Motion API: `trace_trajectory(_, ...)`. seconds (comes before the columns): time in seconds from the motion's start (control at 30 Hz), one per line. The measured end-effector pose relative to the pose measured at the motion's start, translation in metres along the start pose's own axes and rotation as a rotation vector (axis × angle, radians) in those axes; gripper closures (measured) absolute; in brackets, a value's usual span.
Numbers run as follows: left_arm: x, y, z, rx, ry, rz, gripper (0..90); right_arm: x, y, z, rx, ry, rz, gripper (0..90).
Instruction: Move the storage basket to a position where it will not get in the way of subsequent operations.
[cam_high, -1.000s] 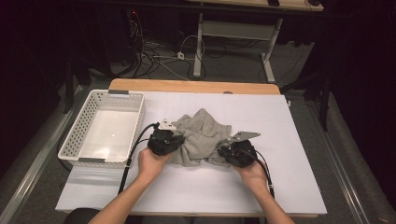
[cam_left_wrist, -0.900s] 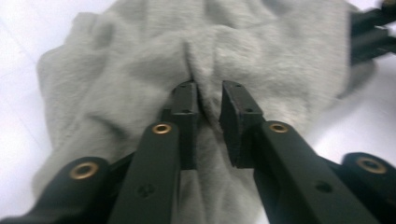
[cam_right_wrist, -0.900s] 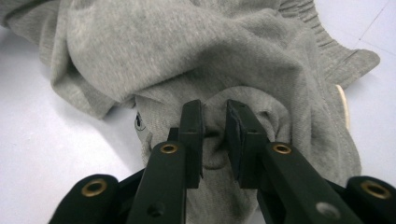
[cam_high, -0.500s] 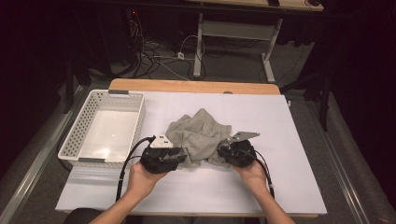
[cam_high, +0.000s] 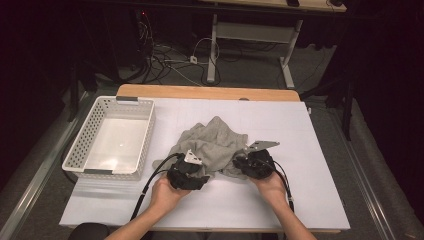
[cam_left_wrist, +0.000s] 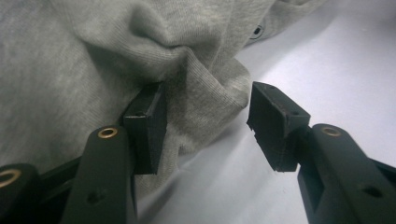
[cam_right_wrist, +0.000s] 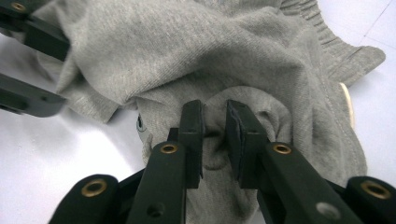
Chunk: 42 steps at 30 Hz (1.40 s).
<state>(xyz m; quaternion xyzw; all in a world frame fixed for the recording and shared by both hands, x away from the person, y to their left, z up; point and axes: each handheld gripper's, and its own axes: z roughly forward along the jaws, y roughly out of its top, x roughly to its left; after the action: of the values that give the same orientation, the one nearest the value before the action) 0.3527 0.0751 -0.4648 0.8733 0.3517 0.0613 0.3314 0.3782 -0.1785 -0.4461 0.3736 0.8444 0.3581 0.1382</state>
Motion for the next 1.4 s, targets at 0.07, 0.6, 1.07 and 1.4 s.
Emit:
trace_trajectory(0.07,0.001,0.001,0.004,0.002,0.002,-0.005,45.7,0.000,0.000,0.000,0.000,-0.001,0.001,77.2)
trace_trajectory(0.6,0.003,-0.002,-0.037,-0.021,-0.076,0.009,81.5,0.000,0.000,0.000,-0.002,0.001,-0.001,77.1)
trace_trajectory(1.07,0.014,-0.038,-0.073,-0.065,-0.085,-0.042,73.8,0.002,0.000,-0.001,-0.005,0.002,-0.004,76.6)
trace_trajectory(1.4,0.022,-0.034,-0.061,-0.116,-0.005,-0.051,56.0,0.010,-0.004,-0.018,-0.016,0.020,-0.014,73.8)
